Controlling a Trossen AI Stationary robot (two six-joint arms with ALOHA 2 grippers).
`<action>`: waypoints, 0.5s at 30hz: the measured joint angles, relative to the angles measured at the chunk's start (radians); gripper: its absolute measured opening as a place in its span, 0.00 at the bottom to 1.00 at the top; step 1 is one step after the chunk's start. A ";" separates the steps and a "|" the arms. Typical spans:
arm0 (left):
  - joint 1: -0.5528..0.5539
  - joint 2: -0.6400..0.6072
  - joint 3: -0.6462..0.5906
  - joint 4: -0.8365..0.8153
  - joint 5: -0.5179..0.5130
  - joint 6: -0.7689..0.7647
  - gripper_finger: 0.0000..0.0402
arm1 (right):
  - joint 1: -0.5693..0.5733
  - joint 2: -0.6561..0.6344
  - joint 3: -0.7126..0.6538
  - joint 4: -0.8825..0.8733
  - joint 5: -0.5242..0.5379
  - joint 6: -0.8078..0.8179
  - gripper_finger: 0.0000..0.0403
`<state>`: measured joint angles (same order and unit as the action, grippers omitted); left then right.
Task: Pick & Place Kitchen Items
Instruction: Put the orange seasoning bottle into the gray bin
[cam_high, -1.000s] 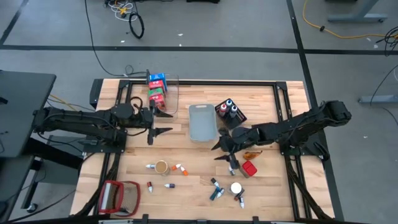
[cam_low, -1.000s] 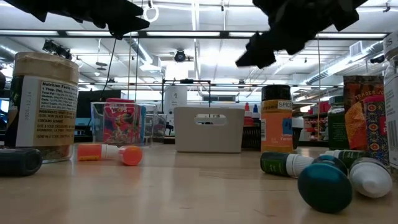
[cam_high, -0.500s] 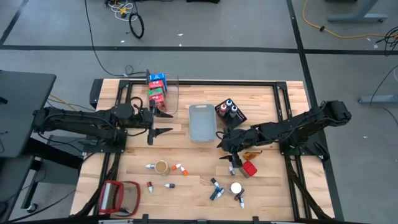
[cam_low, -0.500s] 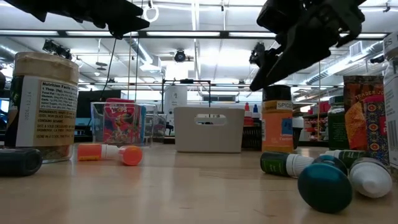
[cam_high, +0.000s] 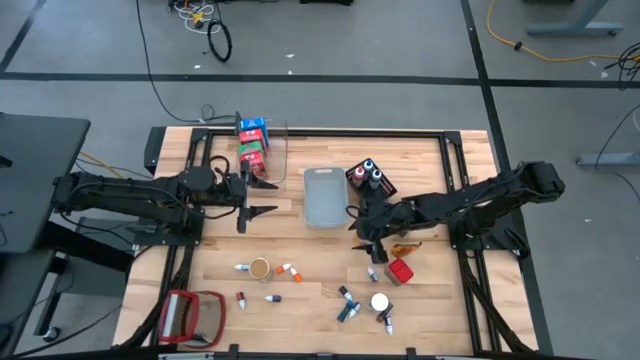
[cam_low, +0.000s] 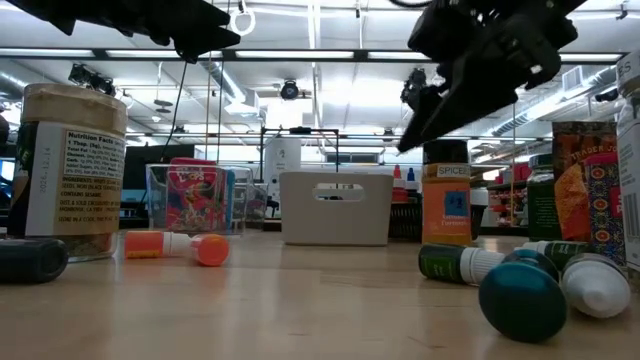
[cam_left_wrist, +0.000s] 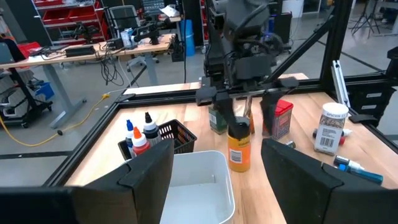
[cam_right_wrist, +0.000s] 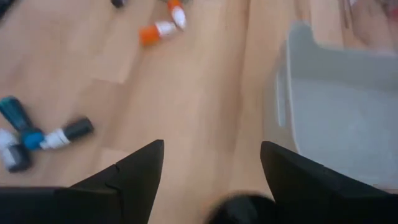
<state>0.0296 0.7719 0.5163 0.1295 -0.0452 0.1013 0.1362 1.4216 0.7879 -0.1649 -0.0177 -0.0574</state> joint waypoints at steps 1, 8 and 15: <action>0.000 0.000 0.000 0.000 0.000 0.000 0.63 | -0.008 0.000 0.001 -0.021 0.005 0.012 0.69; 0.000 0.000 0.000 0.000 0.000 0.000 0.63 | -0.051 0.000 0.001 -0.074 0.010 0.048 0.69; 0.000 0.000 0.000 0.000 0.000 0.000 0.63 | -0.071 0.000 0.001 -0.129 -0.001 0.063 0.69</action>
<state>0.0296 0.7719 0.5163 0.1290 -0.0452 0.1012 0.0657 1.4220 0.7887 -0.2935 -0.0184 0.0052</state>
